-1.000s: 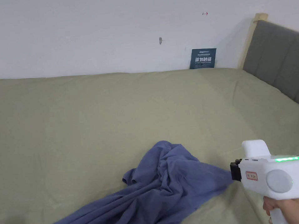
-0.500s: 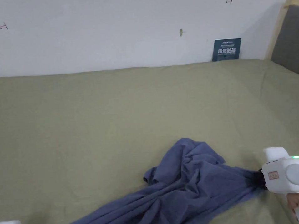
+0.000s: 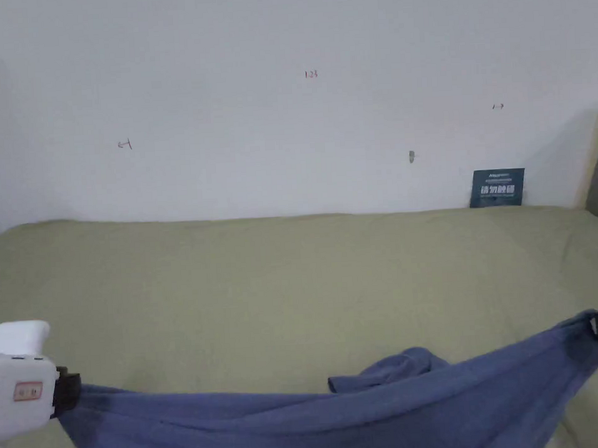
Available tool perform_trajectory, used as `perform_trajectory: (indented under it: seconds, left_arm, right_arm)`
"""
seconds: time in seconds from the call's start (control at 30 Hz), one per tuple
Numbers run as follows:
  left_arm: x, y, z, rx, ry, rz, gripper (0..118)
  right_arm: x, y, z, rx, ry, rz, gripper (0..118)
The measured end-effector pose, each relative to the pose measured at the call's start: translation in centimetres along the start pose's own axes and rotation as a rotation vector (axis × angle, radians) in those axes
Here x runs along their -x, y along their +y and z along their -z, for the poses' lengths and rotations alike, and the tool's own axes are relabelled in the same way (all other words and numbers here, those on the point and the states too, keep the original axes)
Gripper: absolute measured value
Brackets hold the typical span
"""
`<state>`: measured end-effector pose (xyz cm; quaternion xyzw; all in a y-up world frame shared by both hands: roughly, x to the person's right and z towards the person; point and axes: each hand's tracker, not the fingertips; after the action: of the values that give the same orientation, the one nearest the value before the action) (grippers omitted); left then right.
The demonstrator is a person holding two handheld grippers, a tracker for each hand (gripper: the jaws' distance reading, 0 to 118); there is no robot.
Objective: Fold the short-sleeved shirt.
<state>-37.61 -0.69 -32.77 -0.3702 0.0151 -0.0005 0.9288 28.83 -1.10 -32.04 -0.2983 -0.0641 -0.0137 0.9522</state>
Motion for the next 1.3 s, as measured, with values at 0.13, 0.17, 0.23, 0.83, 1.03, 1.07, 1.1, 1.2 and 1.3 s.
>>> perform_trajectory:
  seconds: [0.13,0.17,0.23,0.83,1.03,1.07,1.1,1.2,1.3]
  left_arm:
    - [1.3,4.0,-5.2,-0.095,0.026,-0.026,0]
    - [1.5,4.8,-6.3,-0.102,0.026,-0.026,0]
    - [1.6,6.6,-8.2,-0.141,0.038,-0.024,0]
    - [0.8,18.1,-9.7,-0.261,0.085,-0.071,0]
    - [-1.2,22.3,-6.3,-0.287,0.136,-0.057,0]
    - [-1.6,23.1,-5.6,-0.295,0.141,-0.06,0]
    - [-1.8,23.7,-5.1,-0.298,0.144,-0.056,0]
    - [-2.4,25.6,-2.9,-0.305,0.156,-0.055,0]
    - [-2.8,26.8,0.2,-0.286,0.188,-0.036,0]
  right_arm:
    - [-0.6,2.8,-5.2,-0.085,-0.004,-0.012,4]
    - [-0.7,3.5,-6.4,-0.104,0.001,-0.013,4]
    - [-0.7,4.9,-8.7,-0.147,-0.006,-0.01,4]
    - [0.1,15.4,-9.1,-0.254,-0.048,0.024,4]
    - [0.9,19.6,-5.4,-0.263,-0.086,0.035,4]
    - [0.9,20.4,-4.6,-0.264,-0.093,0.041,4]
    - [0.9,21.1,-4.0,-0.266,-0.094,0.051,4]
    - [1.3,22.7,-1.7,-0.254,-0.113,0.041,4]
    - [1.9,23.7,0.6,-0.245,-0.132,0.015,4]
